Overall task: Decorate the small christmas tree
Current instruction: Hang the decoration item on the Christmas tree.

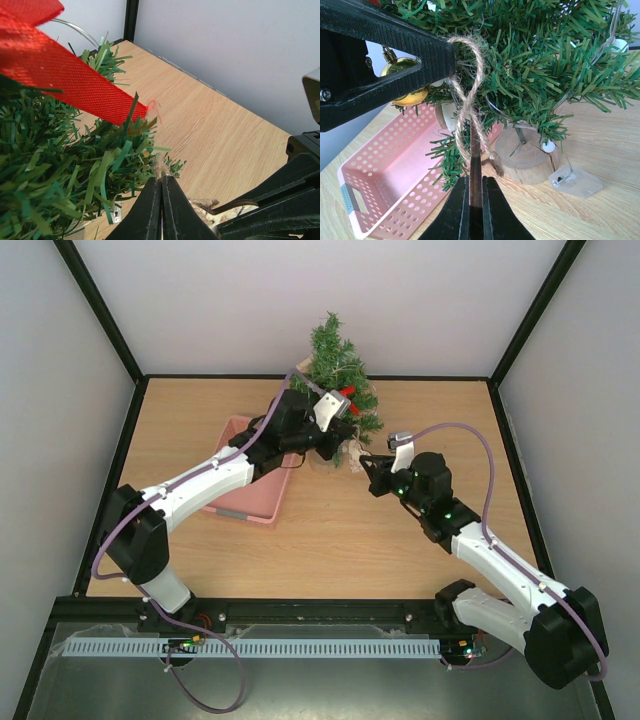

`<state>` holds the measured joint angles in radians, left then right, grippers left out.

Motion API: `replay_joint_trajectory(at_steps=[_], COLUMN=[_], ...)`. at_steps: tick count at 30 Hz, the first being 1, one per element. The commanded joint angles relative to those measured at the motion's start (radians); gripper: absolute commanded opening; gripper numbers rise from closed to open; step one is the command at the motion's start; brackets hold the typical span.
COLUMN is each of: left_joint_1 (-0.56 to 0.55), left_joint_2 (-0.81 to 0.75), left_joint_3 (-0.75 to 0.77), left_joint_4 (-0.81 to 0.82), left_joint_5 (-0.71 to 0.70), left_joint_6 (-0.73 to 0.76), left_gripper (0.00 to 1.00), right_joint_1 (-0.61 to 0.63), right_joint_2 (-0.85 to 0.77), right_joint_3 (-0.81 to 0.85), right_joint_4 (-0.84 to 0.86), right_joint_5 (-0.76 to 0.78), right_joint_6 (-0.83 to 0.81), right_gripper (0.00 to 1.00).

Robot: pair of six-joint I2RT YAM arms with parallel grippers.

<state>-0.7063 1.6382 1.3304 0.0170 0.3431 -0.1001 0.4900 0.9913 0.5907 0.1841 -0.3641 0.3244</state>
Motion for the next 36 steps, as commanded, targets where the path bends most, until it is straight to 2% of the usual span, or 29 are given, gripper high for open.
replay_joint_trajectory(at_steps=[1,23,36], left_joint_1=[-0.004,-0.004,-0.005], left_joint_2=[0.002,0.047,0.037], left_joint_3=[0.02,0.018,0.019], left_joint_4=[0.046,0.078,0.092], left_joint_5=[-0.009,-0.05,-0.067], left_joint_6=[0.011,-0.016,-0.033], left_gripper=[0.02,0.02,0.02], right_joint_1=[-0.005,-0.015,-0.019], right_joint_2=[-0.013,-0.019,-0.013], right_joint_3=[-0.013,-0.027,-0.029], right_joint_4=[0.039,0.066,0.088], right_joint_5=[0.012,0.068,0.044], right_joint_6=[0.013,0.022,0.024], right_gripper=[0.02,0.02,0.02])
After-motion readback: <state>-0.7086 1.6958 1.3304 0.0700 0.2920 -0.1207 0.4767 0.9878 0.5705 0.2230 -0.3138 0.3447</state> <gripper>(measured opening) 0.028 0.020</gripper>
